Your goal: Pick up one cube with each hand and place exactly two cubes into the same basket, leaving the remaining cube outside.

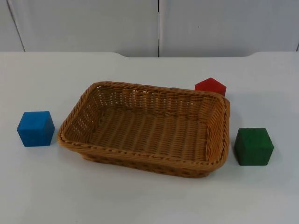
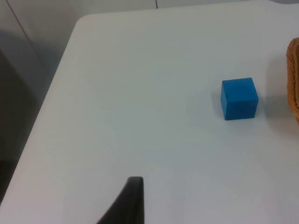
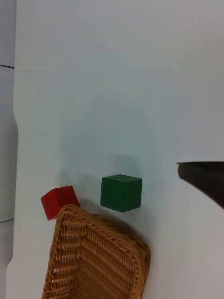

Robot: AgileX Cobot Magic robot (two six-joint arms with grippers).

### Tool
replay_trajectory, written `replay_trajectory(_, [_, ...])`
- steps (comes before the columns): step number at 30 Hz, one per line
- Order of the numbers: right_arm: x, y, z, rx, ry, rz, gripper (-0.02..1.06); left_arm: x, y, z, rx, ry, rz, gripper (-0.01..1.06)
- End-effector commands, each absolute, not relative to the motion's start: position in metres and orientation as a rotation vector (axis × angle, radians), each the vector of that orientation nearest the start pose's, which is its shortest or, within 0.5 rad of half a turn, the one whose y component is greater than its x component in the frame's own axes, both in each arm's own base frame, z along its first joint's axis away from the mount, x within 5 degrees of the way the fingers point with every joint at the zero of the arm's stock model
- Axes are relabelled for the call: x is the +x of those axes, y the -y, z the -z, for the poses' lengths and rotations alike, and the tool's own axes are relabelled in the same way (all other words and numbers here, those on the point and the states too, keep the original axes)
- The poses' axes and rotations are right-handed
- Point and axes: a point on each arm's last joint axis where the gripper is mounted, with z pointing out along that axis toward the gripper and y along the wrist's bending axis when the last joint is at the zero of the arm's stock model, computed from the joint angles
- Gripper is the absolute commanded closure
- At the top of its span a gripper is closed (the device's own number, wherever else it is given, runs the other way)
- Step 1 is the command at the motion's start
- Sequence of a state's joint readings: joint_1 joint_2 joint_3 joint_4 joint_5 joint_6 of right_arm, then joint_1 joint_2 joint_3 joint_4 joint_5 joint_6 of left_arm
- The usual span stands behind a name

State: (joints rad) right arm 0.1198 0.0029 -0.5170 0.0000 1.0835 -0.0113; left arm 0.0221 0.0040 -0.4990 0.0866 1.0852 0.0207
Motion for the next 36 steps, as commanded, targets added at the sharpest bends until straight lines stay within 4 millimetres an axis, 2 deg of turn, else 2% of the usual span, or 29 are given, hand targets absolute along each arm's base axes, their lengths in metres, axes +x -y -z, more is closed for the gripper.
replay_trajectory(1, [-0.0075, 0.0008, -0.2802, -0.135, -2.042, -0.059, 0.01, -0.0050, -0.0074, -0.2751, -0.009, -2.059, -0.141, 0.00])
replay_trajectory(36, [-0.0073, 0.0008, -0.2805, -0.135, -2.039, -0.059, 0.01, -0.0049, -0.0066, -0.2750, -0.008, -2.060, -0.127, 0.00])
